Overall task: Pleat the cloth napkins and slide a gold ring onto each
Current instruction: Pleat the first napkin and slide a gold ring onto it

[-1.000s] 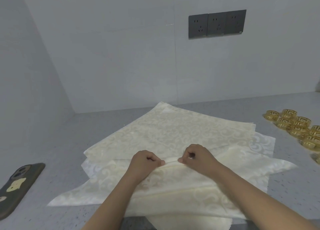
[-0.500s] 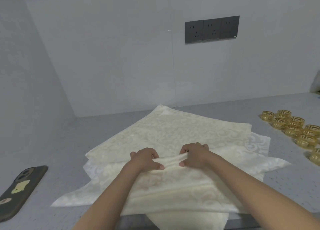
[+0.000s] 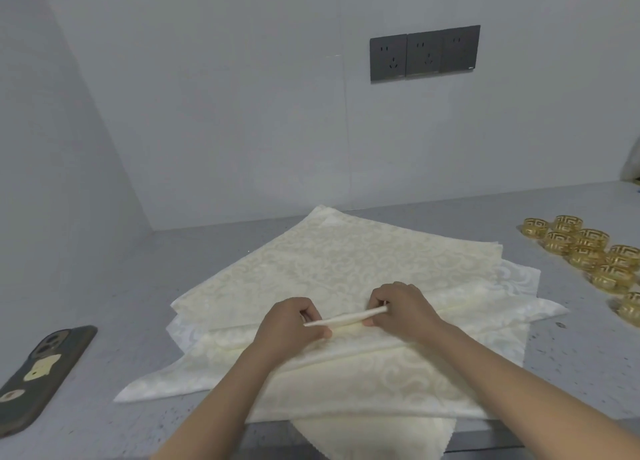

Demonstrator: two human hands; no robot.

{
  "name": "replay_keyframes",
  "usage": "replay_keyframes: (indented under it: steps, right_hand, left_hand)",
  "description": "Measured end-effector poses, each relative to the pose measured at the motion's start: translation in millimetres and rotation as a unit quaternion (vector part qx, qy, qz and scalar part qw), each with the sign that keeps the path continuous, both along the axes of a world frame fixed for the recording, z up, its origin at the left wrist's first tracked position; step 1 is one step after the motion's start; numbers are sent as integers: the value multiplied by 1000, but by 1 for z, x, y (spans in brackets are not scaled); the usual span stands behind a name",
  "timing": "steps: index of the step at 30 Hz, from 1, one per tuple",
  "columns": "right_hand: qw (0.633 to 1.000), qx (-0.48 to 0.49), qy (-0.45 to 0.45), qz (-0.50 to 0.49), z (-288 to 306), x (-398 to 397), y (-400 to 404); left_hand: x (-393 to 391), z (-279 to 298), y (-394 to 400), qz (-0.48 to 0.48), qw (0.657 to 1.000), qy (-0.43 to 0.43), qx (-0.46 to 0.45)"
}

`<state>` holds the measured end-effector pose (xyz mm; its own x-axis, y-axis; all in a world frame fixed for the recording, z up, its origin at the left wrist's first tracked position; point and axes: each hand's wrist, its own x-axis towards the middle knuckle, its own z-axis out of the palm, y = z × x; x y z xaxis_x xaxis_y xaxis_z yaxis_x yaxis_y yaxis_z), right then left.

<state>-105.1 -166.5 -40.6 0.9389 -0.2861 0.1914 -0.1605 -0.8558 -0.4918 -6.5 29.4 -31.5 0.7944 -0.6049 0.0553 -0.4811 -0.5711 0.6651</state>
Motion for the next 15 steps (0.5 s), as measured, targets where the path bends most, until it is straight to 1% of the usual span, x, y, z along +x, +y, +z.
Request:
replay_keyframes:
  steps: [5,8,11,13,15]
  right_hand:
    - [995,91,46,21,9,-10,-8]
    - [992,125,28,2,5,-11,-11]
    - [995,100,5,-10,-7,-9,-7]
    - [998,58,10,-1,-12,-7,-4]
    - [999,30,9,-5,-14,-5,-3]
  left_hand:
    - [4,9,10,-44,996,79,-2]
    - [3,5,10,-38,993,111,-22]
    - [-2,-2,6,-24,993,106,-38]
    - [0,-4,3,-21,995,89,-31]
    - [5,-6,3,-17,998,53,-10]
